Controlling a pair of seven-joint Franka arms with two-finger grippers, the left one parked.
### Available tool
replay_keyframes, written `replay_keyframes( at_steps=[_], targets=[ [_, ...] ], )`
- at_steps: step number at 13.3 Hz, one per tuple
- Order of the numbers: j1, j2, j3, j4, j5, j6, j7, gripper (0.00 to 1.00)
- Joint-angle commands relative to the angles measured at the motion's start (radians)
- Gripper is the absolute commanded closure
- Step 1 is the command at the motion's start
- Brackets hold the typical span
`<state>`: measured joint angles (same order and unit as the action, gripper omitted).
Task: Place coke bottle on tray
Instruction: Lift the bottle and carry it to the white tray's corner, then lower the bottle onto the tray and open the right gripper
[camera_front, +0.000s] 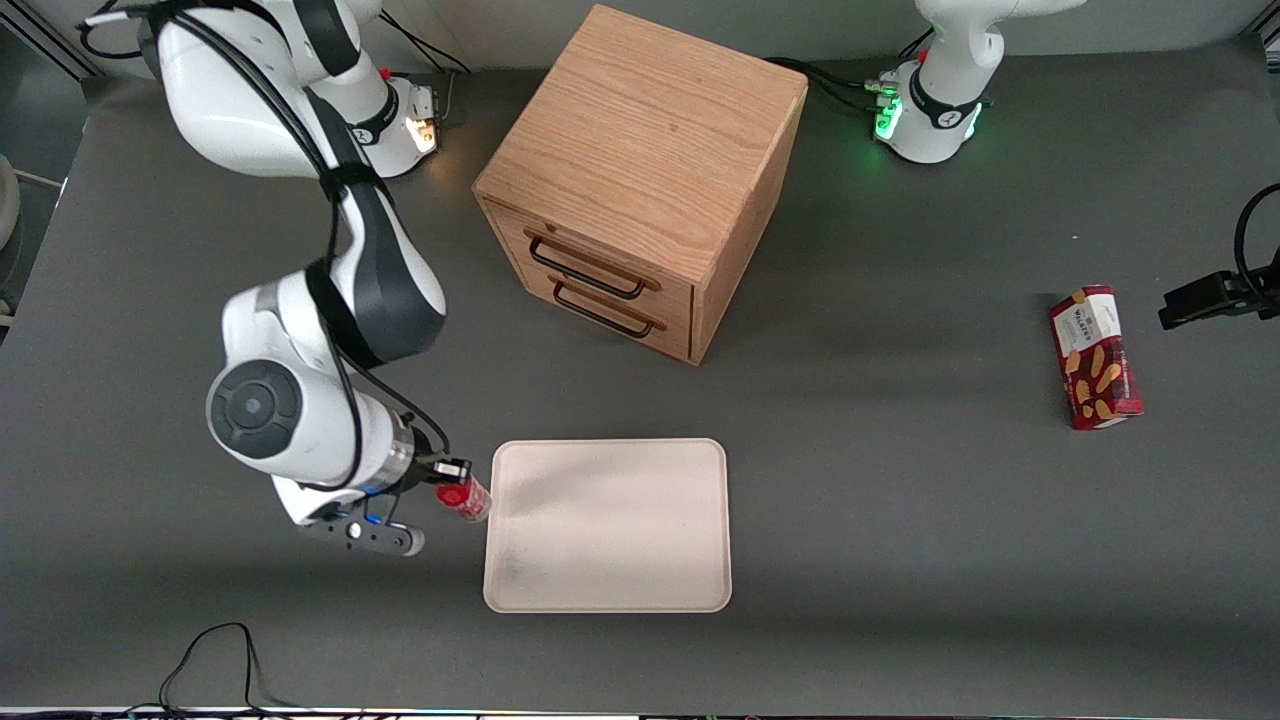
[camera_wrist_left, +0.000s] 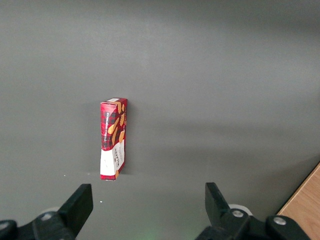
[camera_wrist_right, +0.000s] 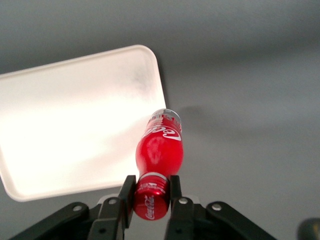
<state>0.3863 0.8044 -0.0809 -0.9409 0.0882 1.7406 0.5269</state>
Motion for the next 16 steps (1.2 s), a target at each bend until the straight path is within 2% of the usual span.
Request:
replay_keyframes(
  at_steps=[1,4,14,15,16],
  targets=[
    [-0.007,0.070,0.019,0.063,-0.002,0.095,0.030,1.00],
    [-0.007,0.119,0.023,0.077,-0.002,0.186,0.061,1.00],
    [-0.007,0.154,0.043,0.090,-0.001,0.258,0.062,1.00],
    [-0.007,0.154,0.043,0.088,-0.001,0.258,0.064,0.85],
    [-0.007,0.154,0.041,0.088,-0.001,0.260,0.062,0.54]
  ],
)
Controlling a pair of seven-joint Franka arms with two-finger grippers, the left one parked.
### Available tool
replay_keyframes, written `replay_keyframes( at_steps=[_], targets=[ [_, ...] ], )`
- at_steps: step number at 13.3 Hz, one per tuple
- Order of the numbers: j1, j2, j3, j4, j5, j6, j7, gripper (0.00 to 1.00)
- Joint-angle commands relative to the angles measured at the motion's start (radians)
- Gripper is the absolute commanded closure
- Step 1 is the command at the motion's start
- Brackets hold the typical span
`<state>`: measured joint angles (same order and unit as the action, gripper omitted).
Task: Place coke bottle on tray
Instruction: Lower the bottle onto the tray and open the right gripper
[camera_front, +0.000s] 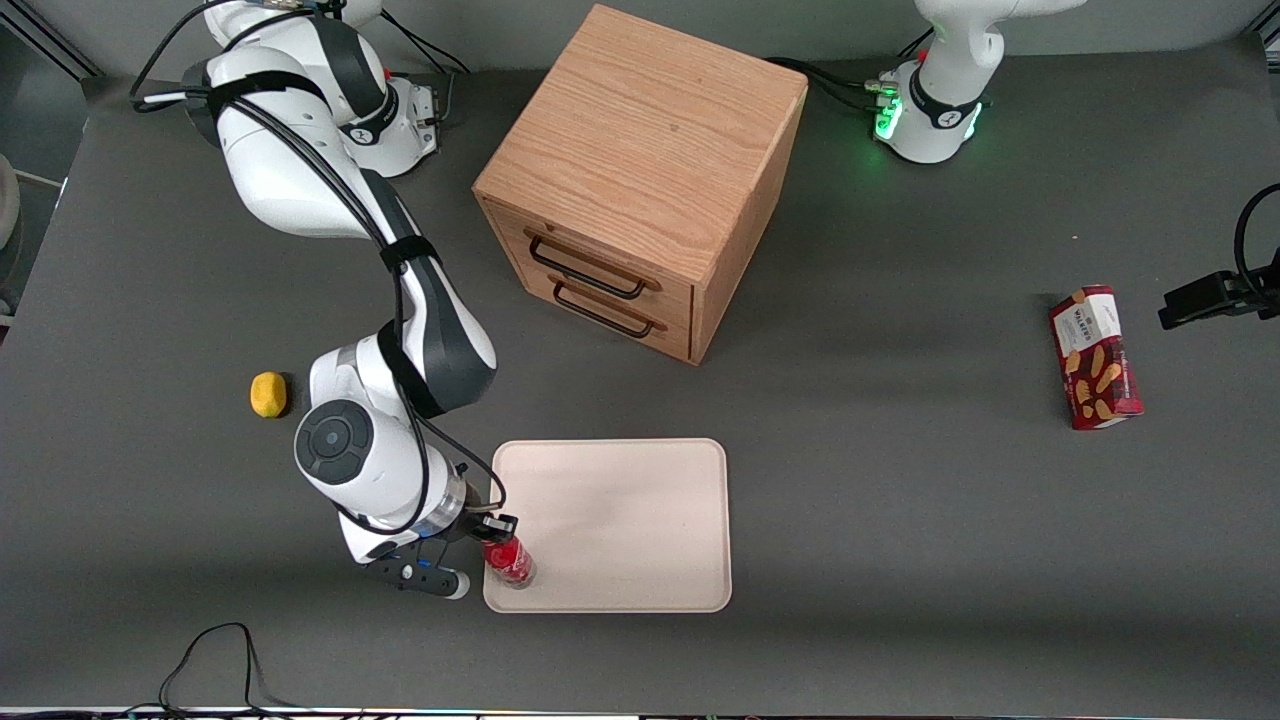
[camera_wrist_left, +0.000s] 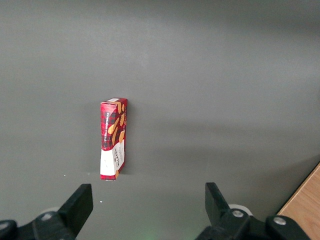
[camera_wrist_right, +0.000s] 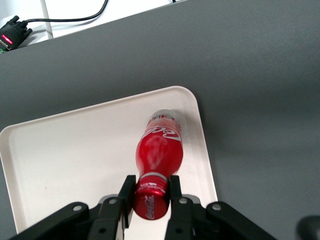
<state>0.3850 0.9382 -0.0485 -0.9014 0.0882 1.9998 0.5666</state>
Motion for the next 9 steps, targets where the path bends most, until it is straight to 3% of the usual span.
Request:
replay_keyframes(
  at_steps=[1,4,9],
  targets=[
    [-0.006,0.021,0.009,0.045,-0.002,0.014,0.024,0.43],
    [-0.006,0.021,0.007,0.041,-0.002,0.017,0.022,0.01],
    [-0.008,-0.005,-0.001,0.039,-0.001,-0.051,0.021,0.00]
  ],
)
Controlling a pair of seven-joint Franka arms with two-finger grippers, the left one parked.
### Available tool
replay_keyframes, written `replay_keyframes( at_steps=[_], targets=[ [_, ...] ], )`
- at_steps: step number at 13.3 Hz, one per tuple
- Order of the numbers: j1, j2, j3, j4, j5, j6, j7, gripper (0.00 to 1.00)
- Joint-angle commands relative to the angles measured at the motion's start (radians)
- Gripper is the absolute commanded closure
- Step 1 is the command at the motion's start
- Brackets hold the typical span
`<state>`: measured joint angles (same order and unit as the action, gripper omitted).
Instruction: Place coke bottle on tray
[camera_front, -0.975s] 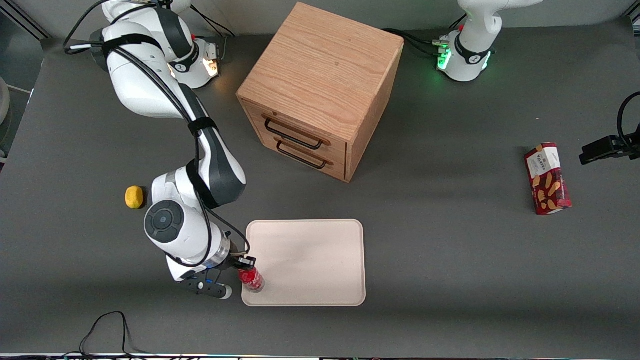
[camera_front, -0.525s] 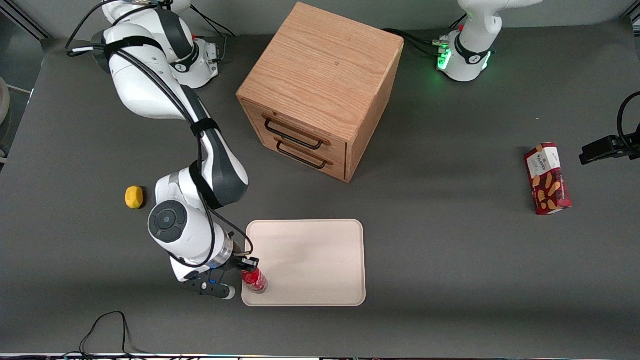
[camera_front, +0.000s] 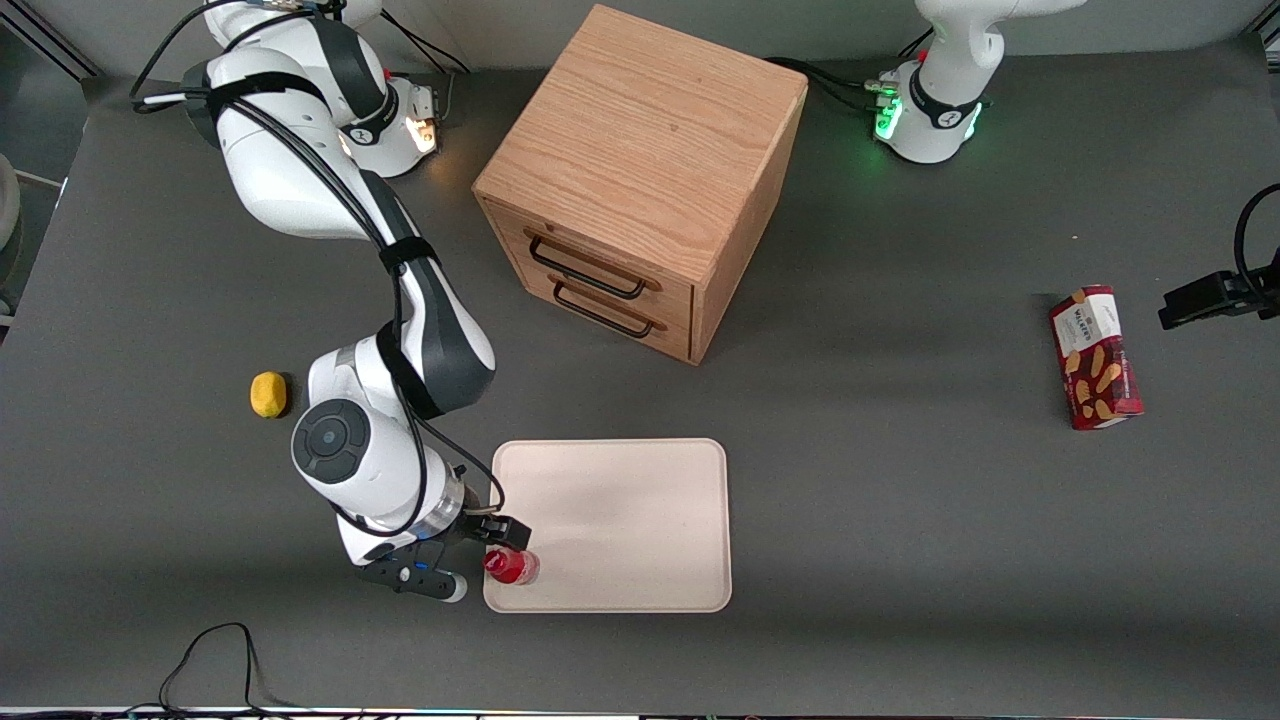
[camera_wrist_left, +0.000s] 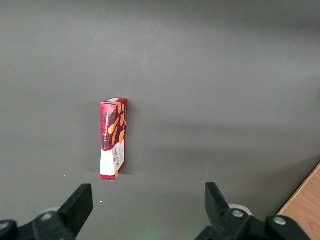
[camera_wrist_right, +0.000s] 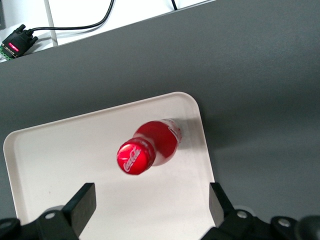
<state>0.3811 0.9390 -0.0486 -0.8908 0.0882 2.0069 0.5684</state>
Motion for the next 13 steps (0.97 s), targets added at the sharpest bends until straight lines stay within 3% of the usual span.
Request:
replay_keyframes(
  at_steps=[1,4,8,13],
  targets=[
    [-0.016,-0.026,-0.002,0.029,0.002,-0.106,0.012,0.00],
    [-0.063,-0.177,0.006,-0.105,0.007,-0.299,-0.072,0.00],
    [-0.119,-0.575,-0.011,-0.624,0.041,-0.215,-0.215,0.00],
    [-0.119,-0.935,-0.121,-1.017,0.025,-0.217,-0.395,0.00]
  ],
)
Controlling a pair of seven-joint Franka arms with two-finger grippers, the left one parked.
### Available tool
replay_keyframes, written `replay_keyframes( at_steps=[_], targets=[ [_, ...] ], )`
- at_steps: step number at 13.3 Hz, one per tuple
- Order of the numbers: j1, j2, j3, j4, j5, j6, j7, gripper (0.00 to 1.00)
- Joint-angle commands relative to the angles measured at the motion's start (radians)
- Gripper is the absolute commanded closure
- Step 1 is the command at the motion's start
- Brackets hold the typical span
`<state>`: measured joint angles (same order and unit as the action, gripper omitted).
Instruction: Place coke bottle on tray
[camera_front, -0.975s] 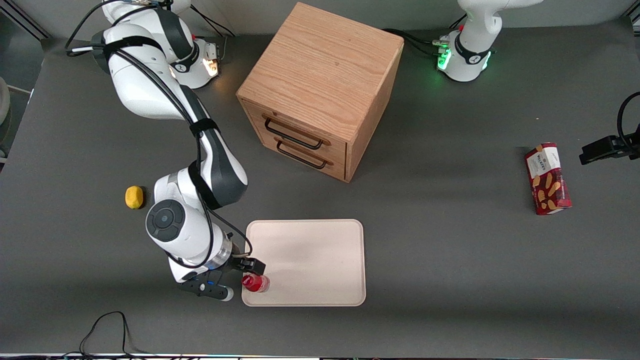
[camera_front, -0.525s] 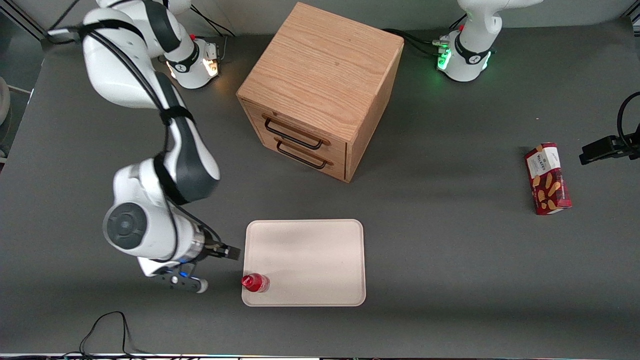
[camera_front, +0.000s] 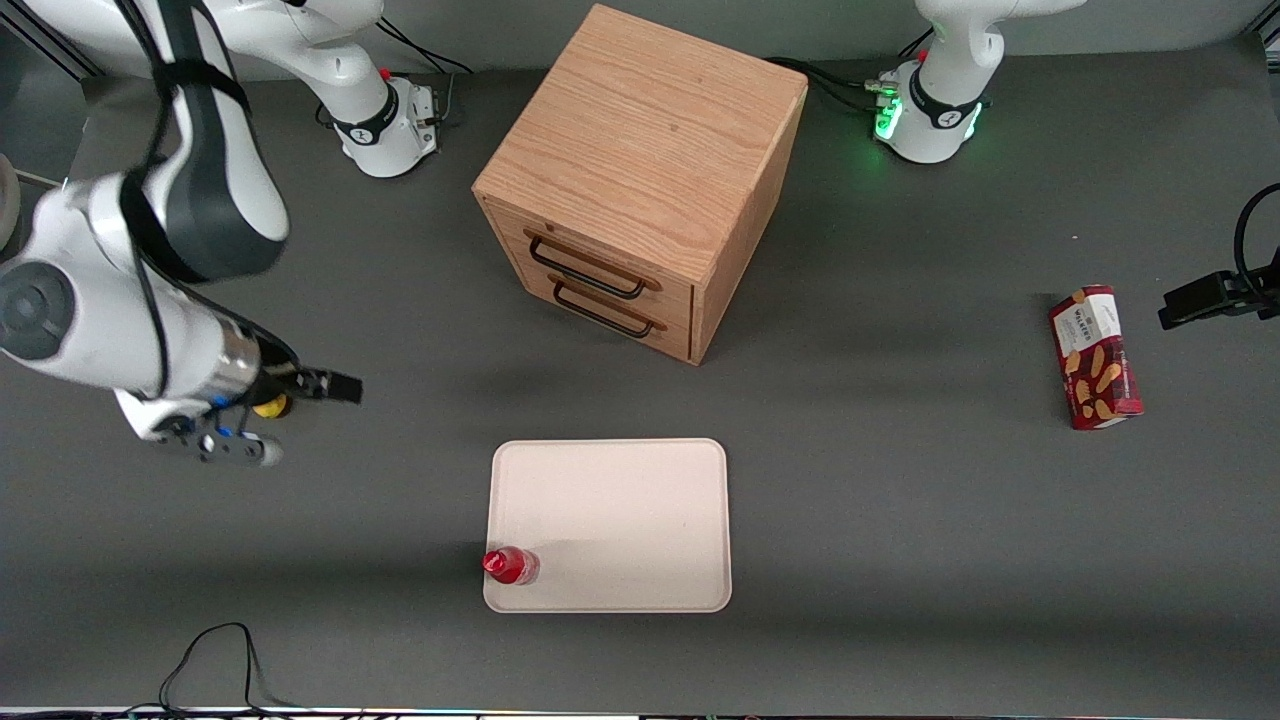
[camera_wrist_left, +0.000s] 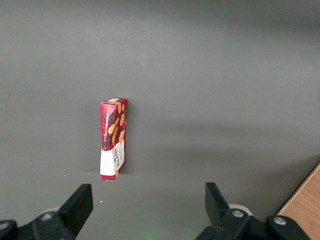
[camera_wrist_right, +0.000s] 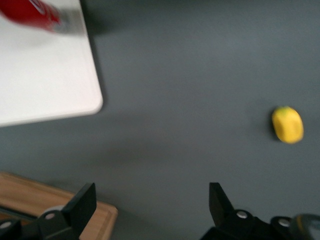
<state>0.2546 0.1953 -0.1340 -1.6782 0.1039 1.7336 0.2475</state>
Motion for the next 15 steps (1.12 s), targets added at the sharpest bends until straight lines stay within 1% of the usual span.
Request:
replay_keyframes(
  at_steps=[1,2,4,5,6,8,11,12,15],
  targets=[
    [0.008,-0.264,-0.045,-0.300,-0.007,0.057,-0.083,0.00],
    [0.008,-0.333,-0.049,-0.358,-0.054,0.054,-0.083,0.00],
    [0.006,-0.417,-0.064,-0.399,-0.107,0.006,-0.094,0.00],
    [0.005,-0.427,-0.065,-0.384,-0.140,-0.029,-0.097,0.00],
    [-0.001,-0.413,-0.064,-0.336,-0.154,-0.060,-0.097,0.00],
    [-0.064,-0.344,-0.050,-0.217,-0.142,-0.109,-0.094,0.00],
    [-0.080,-0.260,-0.039,-0.068,-0.113,-0.199,-0.094,0.00],
    [-0.089,-0.251,-0.039,-0.046,-0.099,-0.219,-0.096,0.00],
    [-0.080,-0.250,-0.027,-0.043,-0.098,-0.232,-0.119,0.00]
  ],
)
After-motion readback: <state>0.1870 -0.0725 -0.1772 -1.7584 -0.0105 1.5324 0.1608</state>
